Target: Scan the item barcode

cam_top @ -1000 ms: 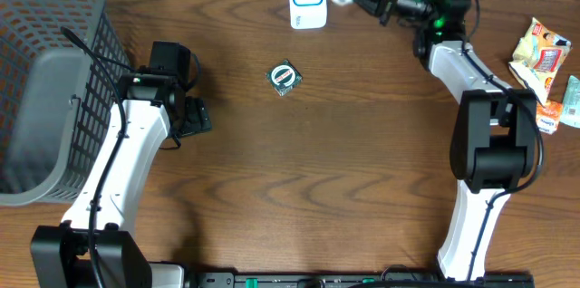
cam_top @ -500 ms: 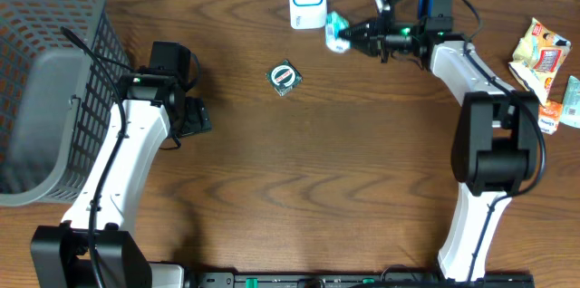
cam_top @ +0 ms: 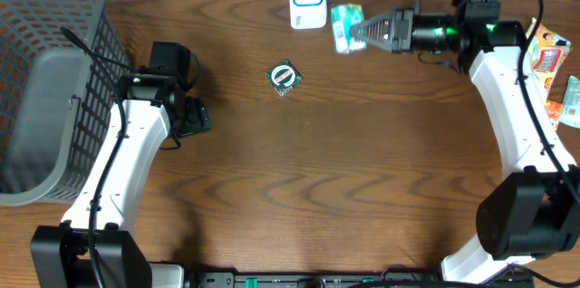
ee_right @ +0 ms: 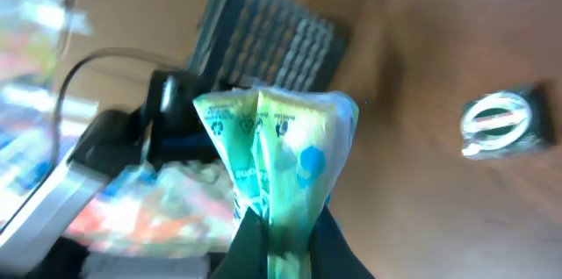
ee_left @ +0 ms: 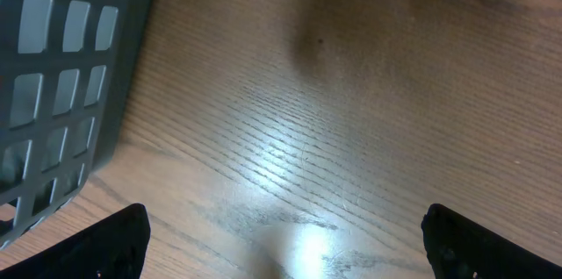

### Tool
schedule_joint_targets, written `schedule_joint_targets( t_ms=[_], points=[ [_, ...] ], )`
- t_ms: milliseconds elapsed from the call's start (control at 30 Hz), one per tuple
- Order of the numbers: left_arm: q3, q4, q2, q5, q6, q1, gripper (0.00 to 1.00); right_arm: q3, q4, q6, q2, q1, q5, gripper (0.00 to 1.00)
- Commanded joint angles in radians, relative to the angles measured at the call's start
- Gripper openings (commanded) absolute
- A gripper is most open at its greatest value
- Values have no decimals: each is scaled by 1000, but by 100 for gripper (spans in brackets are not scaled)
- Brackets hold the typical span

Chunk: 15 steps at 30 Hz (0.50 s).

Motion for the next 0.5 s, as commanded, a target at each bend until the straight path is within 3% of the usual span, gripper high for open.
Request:
schedule_joint_targets(
  t_ms=[0,267,467],
  points=[
    [-4,-3,0,-9,-13,3,98,-4,-106,-263,13,9,-254,1],
    [-4,-3,0,-9,-13,3,98,-4,-481,-594,10,-91,-291,2],
    [-4,-3,0,-9,-13,3,98,-4,-431,-573,9,-96,-290,2]
  ],
)
